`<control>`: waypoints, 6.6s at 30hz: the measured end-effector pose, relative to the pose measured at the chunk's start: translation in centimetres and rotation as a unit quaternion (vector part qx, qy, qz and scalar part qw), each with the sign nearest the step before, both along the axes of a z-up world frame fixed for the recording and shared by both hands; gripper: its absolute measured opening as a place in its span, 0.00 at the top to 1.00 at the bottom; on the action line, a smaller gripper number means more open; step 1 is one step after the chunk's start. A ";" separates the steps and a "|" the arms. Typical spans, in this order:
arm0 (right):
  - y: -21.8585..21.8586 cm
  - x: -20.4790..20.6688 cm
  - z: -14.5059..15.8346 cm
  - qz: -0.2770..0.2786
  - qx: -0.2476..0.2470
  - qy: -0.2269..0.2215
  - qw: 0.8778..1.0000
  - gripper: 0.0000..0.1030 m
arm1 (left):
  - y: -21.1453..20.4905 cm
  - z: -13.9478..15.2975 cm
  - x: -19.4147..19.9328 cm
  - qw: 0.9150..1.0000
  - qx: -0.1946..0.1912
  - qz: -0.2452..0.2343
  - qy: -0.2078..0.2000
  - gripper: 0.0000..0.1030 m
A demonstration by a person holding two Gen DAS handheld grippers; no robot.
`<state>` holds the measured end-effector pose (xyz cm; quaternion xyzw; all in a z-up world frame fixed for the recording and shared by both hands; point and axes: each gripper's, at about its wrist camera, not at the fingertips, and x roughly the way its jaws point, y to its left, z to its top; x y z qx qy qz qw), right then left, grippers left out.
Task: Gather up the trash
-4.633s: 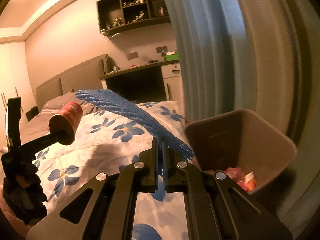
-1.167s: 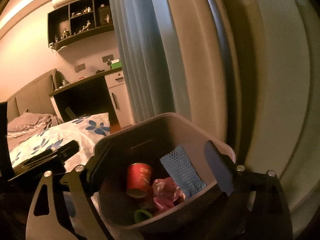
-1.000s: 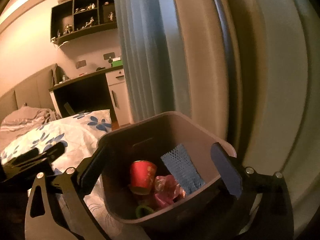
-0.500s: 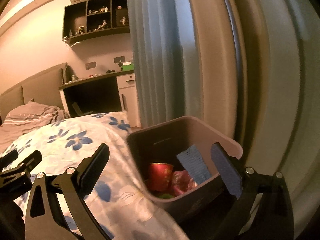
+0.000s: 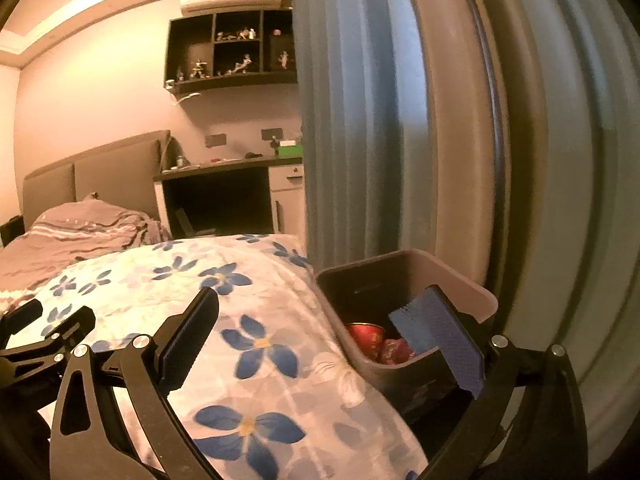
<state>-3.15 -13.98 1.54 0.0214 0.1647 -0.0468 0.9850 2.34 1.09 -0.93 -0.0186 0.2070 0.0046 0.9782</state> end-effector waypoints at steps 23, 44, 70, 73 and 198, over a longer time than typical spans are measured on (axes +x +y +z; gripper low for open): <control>4.9 -2.5 1.0 0.033 -0.009 -0.015 0.999 0.05 | 4.2 1.1 -3.3 0.999 -0.023 0.030 -0.018 0.06; 4.9 -2.4 1.0 0.032 -0.009 -0.015 0.999 0.05 | 3.5 1.0 -2.8 0.999 -0.025 0.029 -0.014 0.06; 4.2 -2.0 1.1 0.029 -0.007 -0.015 0.999 0.05 | 2.9 1.0 -2.6 0.999 -0.025 0.027 -0.013 0.06; 4.1 -2.0 1.1 0.029 -0.007 -0.016 0.999 0.05 | 2.6 0.9 -2.6 0.999 -0.024 0.026 -0.012 0.06; 2.4 -2.0 0.8 0.025 -0.005 -0.015 1.000 0.05 | 0.8 0.9 -2.0 1.000 -0.021 -0.007 -0.013 0.25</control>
